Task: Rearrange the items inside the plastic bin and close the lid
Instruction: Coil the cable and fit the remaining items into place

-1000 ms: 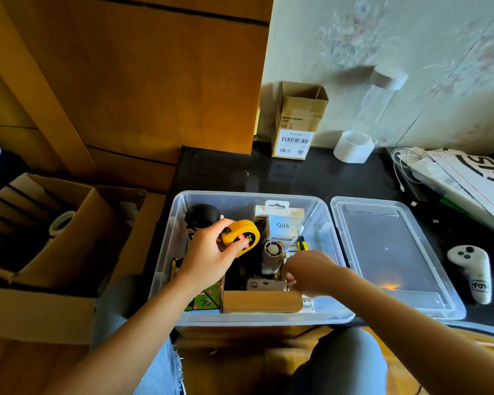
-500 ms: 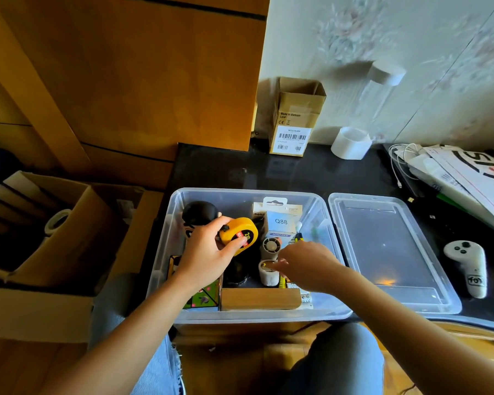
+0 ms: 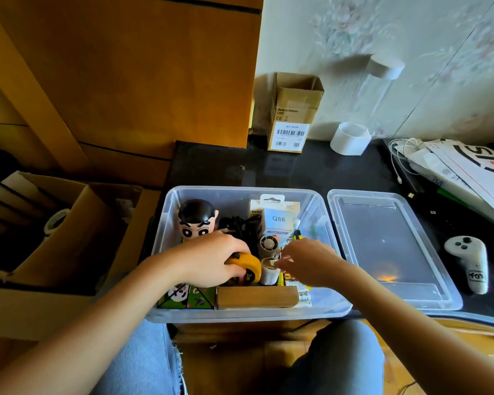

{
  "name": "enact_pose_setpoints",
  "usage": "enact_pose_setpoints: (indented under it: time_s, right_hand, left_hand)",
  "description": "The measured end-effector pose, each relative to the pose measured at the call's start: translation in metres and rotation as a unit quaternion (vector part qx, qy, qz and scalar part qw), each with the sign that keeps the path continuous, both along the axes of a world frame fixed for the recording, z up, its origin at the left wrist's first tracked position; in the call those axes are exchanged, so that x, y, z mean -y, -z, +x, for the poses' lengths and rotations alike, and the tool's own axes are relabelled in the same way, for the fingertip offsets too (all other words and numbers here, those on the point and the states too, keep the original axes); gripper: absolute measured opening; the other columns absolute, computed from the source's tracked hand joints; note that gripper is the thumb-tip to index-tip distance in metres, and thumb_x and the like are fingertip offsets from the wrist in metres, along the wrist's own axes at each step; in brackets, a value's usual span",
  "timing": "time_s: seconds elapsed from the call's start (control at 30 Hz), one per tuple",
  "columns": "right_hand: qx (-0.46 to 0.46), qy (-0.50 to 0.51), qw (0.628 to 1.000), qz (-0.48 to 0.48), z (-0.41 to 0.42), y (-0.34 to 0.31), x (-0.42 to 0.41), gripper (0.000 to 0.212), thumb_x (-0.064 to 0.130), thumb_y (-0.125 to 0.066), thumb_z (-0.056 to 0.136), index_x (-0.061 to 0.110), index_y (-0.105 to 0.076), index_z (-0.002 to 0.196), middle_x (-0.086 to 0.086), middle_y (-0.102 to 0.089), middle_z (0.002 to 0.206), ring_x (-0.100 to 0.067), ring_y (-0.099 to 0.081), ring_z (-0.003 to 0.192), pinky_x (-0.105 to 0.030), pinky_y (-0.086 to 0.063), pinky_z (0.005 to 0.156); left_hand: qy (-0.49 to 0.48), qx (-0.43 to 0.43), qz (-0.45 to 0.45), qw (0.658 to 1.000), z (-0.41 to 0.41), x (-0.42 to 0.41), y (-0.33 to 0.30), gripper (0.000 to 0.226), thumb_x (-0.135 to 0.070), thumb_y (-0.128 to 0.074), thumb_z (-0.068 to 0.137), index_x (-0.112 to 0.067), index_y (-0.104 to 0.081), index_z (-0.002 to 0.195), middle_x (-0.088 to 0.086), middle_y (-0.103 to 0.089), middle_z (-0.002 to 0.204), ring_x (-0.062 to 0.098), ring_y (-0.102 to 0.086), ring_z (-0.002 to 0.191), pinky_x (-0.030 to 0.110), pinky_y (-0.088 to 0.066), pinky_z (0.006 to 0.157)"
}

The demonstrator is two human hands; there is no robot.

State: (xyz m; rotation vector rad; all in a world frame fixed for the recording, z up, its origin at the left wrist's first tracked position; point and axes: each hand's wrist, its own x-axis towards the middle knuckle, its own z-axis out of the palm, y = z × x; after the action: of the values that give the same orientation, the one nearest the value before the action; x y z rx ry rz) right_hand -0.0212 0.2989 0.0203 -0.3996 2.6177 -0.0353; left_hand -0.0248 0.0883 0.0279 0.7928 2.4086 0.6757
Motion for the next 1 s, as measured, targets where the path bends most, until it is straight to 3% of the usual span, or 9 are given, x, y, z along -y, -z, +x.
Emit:
enact_pose_setpoints:
  time_s: [0.13,0.3,0.5,0.67,0.77,0.9,1.0]
  right_hand:
    - [0.007,0.028,0.999,-0.035,-0.002,-0.005,-0.006,0.032,0.034,-0.053,0.092,0.008,-0.067,0.103,-0.01,-0.069,0.098,-0.024,-0.066,0.088,-0.038,-0.055,0.081]
    - [-0.032,0.031,0.998,-0.043,-0.005,-0.013,-0.012,0.022,0.021,-0.062,0.086,0.015,-0.067,0.107,-0.005,-0.069,0.102,-0.022,-0.064,0.091,-0.035,-0.054,0.083]
    - [-0.05,0.021,0.998,-0.032,-0.01,-0.026,-0.024,0.026,0.01,-0.065,0.082,0.018,-0.067,0.107,-0.001,-0.069,0.102,-0.018,-0.064,0.092,-0.025,-0.052,0.083]
    - [-0.046,-0.022,0.998,0.036,-0.012,-0.024,-0.024,0.034,0.003,-0.054,0.087,0.012,-0.059,0.12,-0.007,-0.064,0.111,-0.021,-0.062,0.099,-0.023,-0.046,0.078]
    - [-0.026,-0.055,0.996,0.06,-0.017,-0.014,-0.016,0.036,0.0,-0.05,0.089,0.01,-0.055,0.123,-0.009,-0.062,0.114,-0.023,-0.061,0.101,-0.026,-0.049,0.082]
    - [0.053,-0.086,0.993,0.057,-0.025,0.003,-0.011,0.041,0.01,-0.055,0.09,0.018,-0.053,0.13,-0.007,-0.063,0.115,-0.024,-0.059,0.104,-0.032,-0.05,0.084]
    - [0.123,-0.091,0.986,0.06,-0.032,0.009,-0.009,0.045,0.027,-0.063,0.088,0.011,-0.053,0.129,-0.01,-0.065,0.112,-0.026,-0.06,0.102,-0.033,-0.048,0.085]
  left_hand:
    - [0.063,-0.021,-0.11,0.992,-0.003,-0.014,-0.002,0.018,-0.031,-0.058,0.087,-0.031,-0.062,0.105,-0.011,-0.06,0.084,0.006,-0.055,0.076,0.026,-0.045,0.064]
    - [0.092,-0.032,-0.184,0.978,-0.011,-0.025,0.008,0.013,-0.021,-0.058,0.083,-0.025,-0.068,0.092,0.002,-0.065,0.079,0.018,-0.055,0.065,0.03,-0.037,0.051]
    - [0.109,-0.02,-0.21,0.971,-0.015,-0.026,0.016,0.013,-0.03,-0.062,0.088,-0.019,-0.063,0.082,0.004,-0.061,0.074,0.016,-0.047,0.06,0.026,-0.033,0.049]
    - [0.122,0.026,-0.211,0.97,-0.015,-0.023,0.018,0.021,-0.034,-0.06,0.09,-0.015,-0.066,0.097,0.007,-0.068,0.094,0.023,-0.062,0.081,0.033,-0.049,0.065]
    - [0.135,0.015,-0.225,0.965,-0.015,-0.025,0.021,0.013,-0.024,-0.062,0.088,-0.017,-0.067,0.098,0.002,-0.065,0.09,0.021,-0.059,0.078,0.033,-0.046,0.063]
    - [0.144,-0.009,-0.239,0.96,-0.016,-0.03,0.021,0.012,-0.018,-0.062,0.088,-0.019,-0.067,0.098,-0.002,-0.062,0.086,0.017,-0.052,0.072,0.027,-0.038,0.057]
    - [0.142,-0.031,-0.242,0.959,-0.016,-0.032,0.021,0.015,-0.013,-0.062,0.087,-0.019,-0.067,0.1,-0.005,-0.053,0.079,0.016,-0.048,0.071,0.025,-0.035,0.055]
